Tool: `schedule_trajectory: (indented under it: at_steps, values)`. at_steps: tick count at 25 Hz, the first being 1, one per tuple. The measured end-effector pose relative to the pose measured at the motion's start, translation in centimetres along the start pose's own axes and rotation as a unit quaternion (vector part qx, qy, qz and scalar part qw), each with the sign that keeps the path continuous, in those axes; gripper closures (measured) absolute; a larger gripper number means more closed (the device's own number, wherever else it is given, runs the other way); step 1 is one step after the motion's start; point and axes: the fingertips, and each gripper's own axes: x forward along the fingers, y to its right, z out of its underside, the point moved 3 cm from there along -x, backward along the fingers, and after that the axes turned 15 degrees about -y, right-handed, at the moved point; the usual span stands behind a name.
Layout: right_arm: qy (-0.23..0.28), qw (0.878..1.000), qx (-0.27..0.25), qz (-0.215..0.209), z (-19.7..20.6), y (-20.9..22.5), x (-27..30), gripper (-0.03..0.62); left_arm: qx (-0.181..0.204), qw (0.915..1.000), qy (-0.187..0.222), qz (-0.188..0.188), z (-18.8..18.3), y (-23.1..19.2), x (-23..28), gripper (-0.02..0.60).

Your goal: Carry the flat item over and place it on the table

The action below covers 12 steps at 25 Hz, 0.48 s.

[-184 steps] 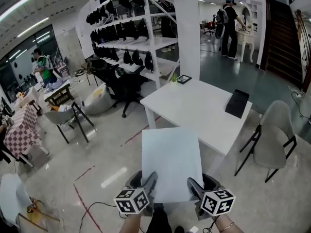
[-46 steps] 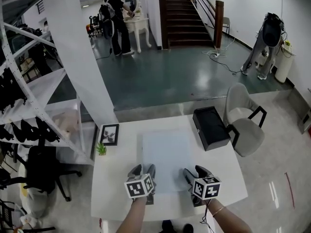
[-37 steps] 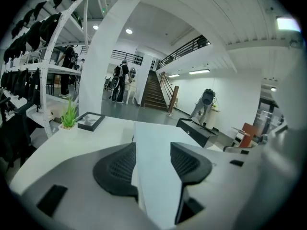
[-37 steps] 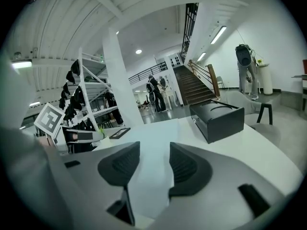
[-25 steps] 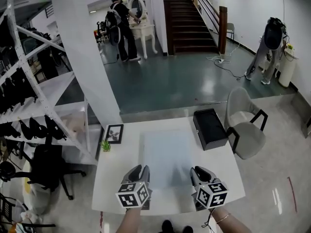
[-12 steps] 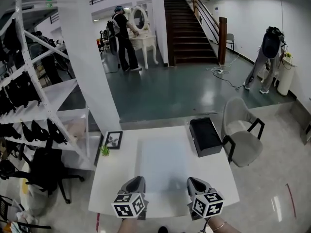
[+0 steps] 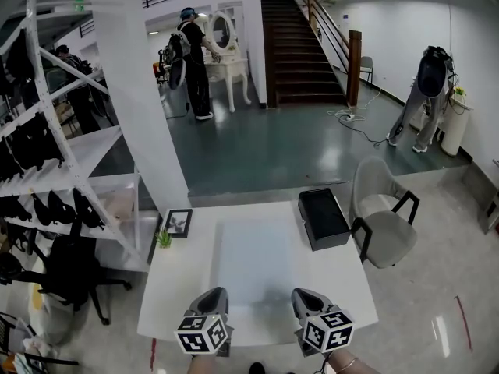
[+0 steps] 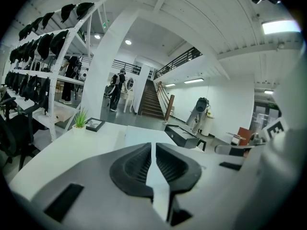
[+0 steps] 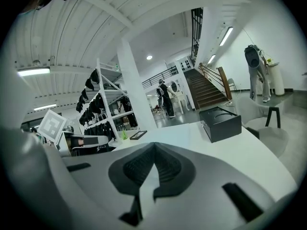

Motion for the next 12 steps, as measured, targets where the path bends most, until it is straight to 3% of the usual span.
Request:
schedule_trajectory:
  at_steps: [12]
  values:
    - [-0.010,1.000,-0.006,0.003,0.40,0.10,-0.08,0.594,0.003,1.0000,0.003,0.000,-0.12,0.31,-0.13,0.548]
